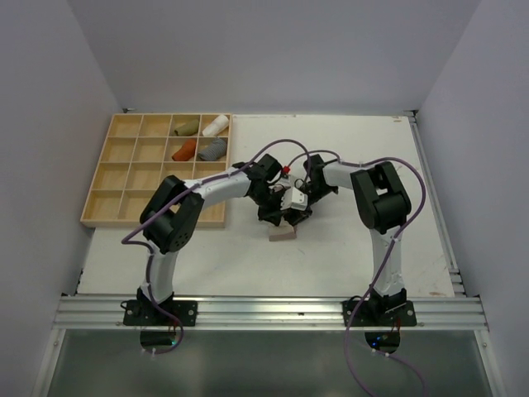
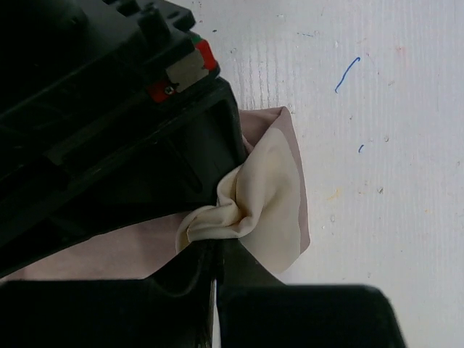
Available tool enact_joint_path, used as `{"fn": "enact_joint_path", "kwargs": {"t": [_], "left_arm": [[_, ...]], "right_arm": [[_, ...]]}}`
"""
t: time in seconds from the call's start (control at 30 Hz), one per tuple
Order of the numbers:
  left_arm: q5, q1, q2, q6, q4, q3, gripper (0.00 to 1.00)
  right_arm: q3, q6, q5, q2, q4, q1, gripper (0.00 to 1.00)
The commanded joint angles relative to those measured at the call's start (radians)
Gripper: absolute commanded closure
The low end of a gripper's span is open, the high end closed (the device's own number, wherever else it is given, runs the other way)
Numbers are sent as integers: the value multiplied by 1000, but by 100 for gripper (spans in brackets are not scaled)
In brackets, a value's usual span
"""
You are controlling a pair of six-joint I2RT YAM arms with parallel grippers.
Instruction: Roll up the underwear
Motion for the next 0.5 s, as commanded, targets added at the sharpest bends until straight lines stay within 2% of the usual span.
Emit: {"fn": "enact_joint_path", "kwargs": {"t": [0.0, 0.1, 0.27, 0.47], "left_arm": [[15, -7, -2, -18, 41, 7, 100], [28, -9, -29, -21, 42, 0, 100], [28, -18, -101, -18, 32, -31, 100], [6, -29, -123, -19, 38, -26, 100]], "right_arm": [[87, -85, 56, -15, -59, 1, 80], [168, -117, 79, -26, -131, -6, 78], [286, -111, 93, -32, -155, -25, 77], [293, -64, 185, 42, -110, -37, 79]]}}
